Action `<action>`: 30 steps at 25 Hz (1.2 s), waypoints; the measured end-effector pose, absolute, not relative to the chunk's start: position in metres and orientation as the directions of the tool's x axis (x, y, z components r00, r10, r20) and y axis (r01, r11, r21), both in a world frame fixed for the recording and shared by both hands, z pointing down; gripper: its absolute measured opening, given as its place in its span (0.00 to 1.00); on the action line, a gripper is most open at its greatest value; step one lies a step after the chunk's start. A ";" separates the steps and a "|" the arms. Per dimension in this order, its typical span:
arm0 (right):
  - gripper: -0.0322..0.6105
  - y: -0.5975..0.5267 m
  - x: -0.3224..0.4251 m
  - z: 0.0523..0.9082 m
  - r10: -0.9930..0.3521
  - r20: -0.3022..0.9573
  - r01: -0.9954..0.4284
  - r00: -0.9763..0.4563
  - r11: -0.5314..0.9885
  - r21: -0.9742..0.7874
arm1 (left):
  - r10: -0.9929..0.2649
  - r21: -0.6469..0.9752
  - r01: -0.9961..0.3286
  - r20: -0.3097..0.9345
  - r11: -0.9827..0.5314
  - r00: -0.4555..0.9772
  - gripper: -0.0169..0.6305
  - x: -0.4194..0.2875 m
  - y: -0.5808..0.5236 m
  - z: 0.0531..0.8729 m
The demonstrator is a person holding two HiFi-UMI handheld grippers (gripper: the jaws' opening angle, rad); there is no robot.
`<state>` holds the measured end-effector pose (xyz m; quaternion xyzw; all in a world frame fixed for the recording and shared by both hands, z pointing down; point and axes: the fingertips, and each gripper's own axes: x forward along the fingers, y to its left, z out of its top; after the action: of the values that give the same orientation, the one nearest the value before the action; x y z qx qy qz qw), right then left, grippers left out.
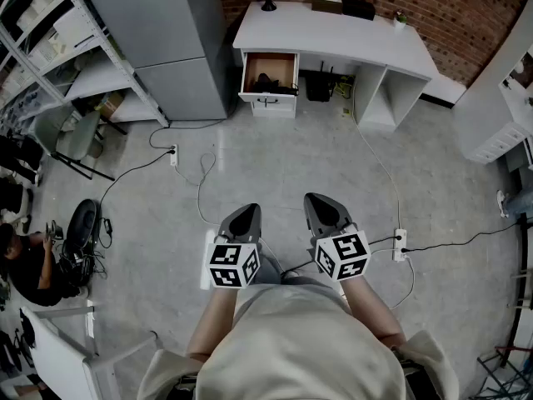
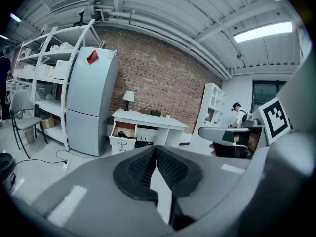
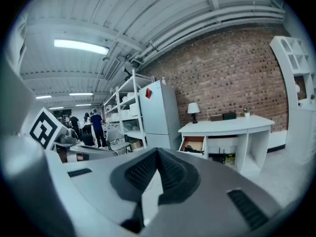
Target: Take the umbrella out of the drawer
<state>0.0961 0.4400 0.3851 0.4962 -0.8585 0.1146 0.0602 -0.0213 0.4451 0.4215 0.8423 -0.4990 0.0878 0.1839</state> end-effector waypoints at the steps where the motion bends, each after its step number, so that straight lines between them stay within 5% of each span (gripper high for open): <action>1: 0.05 0.447 0.096 0.384 -0.838 0.218 -0.866 -0.501 0.482 -0.135 | -0.809 0.220 -0.873 0.332 -0.434 0.486 0.05 -0.022 0.452 0.422; 21: 0.05 0.479 0.098 0.384 -0.820 0.215 -0.848 -0.530 0.519 -0.110 | -0.830 0.234 -0.870 0.273 -0.434 0.487 0.05 -0.016 0.478 0.407; 24: 0.17 0.469 0.096 0.386 -0.807 0.217 -0.836 -0.549 0.533 -0.129 | -0.833 0.242 -0.871 0.270 -0.427 0.484 0.06 -0.018 0.466 0.408; 30: 0.39 0.436 0.101 0.394 -0.796 0.218 -0.826 -0.564 0.544 -0.150 | -0.819 0.260 -0.855 0.262 -0.450 0.510 0.27 -0.014 0.428 0.417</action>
<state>0.1009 0.4363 0.3937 0.4626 -0.8764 0.1185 0.0620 -0.0145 0.4276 0.4166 0.8499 -0.4924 0.0490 0.1811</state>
